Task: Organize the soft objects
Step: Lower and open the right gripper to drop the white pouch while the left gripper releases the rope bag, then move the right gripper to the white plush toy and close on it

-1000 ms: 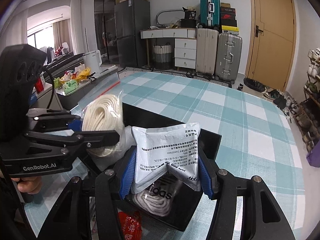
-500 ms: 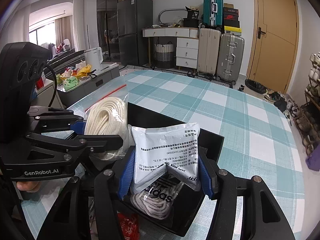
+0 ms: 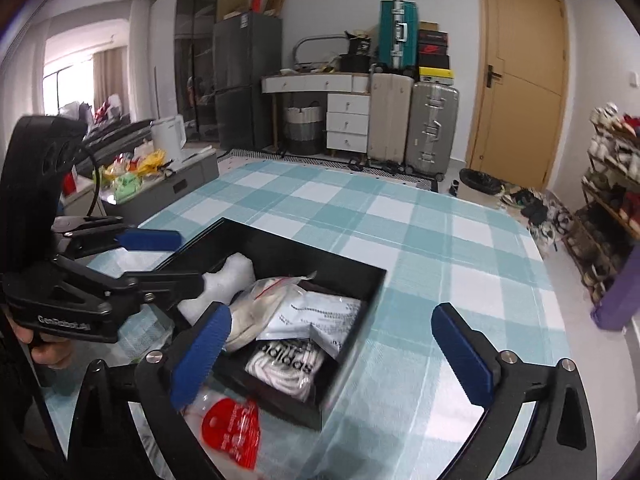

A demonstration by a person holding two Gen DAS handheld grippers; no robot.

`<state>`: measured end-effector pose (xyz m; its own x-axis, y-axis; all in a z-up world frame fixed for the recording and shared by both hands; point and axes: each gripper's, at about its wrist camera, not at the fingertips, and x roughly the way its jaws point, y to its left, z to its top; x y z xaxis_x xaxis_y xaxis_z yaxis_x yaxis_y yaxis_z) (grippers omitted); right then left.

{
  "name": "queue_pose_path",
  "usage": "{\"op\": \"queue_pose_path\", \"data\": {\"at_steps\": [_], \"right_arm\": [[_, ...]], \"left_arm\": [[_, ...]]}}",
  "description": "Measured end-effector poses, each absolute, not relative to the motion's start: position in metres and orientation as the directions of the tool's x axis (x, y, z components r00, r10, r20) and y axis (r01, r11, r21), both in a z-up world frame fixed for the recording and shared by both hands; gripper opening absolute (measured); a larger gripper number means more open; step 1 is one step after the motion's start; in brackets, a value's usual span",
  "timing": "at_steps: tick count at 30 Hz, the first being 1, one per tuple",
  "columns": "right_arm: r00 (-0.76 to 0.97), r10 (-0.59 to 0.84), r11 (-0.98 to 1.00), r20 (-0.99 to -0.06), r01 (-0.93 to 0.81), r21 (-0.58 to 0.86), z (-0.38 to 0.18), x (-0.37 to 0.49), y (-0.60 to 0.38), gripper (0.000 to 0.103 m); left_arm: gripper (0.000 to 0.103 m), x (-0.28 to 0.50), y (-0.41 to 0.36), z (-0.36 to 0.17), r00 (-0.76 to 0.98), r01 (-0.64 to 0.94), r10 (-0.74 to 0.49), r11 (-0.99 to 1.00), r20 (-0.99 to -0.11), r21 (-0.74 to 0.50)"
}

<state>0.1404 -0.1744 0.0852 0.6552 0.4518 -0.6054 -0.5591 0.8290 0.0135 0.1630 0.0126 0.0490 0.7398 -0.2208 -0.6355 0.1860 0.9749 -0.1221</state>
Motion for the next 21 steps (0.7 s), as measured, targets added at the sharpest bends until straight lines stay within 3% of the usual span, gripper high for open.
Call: {"op": "queue_pose_path", "data": {"at_steps": [21], "right_arm": [[0.598, 0.462, 0.846, -0.655, -0.520, 0.121, 0.054, 0.071, -0.204, 0.102]], "left_arm": [[0.103, 0.099, 0.026, 0.033, 0.745, 0.134, -0.201, 0.979, -0.636, -0.154]]}}
